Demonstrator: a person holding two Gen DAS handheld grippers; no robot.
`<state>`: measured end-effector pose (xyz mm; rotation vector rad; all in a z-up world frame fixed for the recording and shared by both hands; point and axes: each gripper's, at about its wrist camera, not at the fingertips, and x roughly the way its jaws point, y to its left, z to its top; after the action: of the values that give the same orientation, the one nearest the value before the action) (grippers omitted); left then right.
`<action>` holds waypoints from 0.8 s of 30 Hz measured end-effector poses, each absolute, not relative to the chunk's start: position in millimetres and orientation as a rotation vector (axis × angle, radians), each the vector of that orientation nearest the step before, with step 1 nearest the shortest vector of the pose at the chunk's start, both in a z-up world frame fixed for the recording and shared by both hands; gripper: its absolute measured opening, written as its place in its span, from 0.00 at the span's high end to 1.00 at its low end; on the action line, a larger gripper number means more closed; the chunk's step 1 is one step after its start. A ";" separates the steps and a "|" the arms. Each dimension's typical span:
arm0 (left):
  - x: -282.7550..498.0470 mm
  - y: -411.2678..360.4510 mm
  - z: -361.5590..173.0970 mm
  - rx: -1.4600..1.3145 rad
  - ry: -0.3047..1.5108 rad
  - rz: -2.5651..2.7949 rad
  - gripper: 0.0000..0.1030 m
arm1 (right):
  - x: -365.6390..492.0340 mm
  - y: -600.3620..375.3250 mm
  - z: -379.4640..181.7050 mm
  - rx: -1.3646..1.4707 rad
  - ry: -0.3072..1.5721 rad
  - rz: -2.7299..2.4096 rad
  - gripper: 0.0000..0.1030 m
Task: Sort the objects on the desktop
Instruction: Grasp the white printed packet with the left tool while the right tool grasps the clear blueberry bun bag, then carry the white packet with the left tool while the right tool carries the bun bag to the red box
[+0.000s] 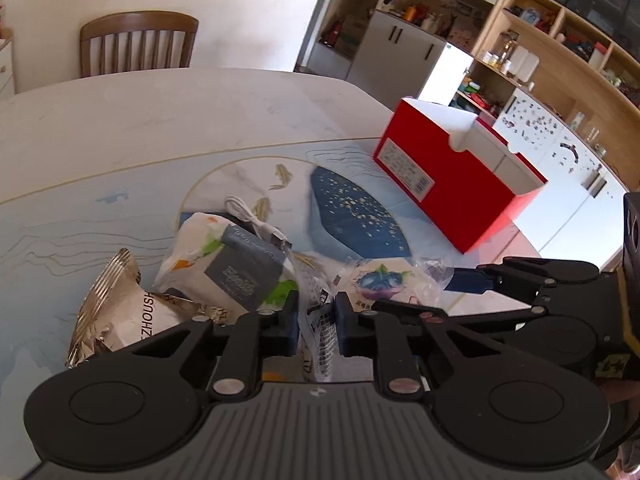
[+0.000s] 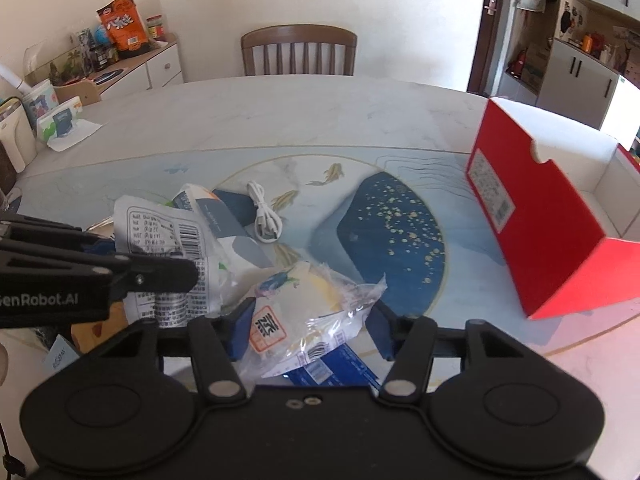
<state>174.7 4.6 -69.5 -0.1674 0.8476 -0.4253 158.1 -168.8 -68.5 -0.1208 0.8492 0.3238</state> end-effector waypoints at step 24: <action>156.7 0.5 -15.0 -0.199 0.753 -0.572 0.84 | 114.9 -204.3 0.1 -0.007 0.751 0.213 0.45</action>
<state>156.7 0.5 -15.0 -0.1994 0.7526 -0.5716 114.9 -204.3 0.1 -0.0069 0.7506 0.2127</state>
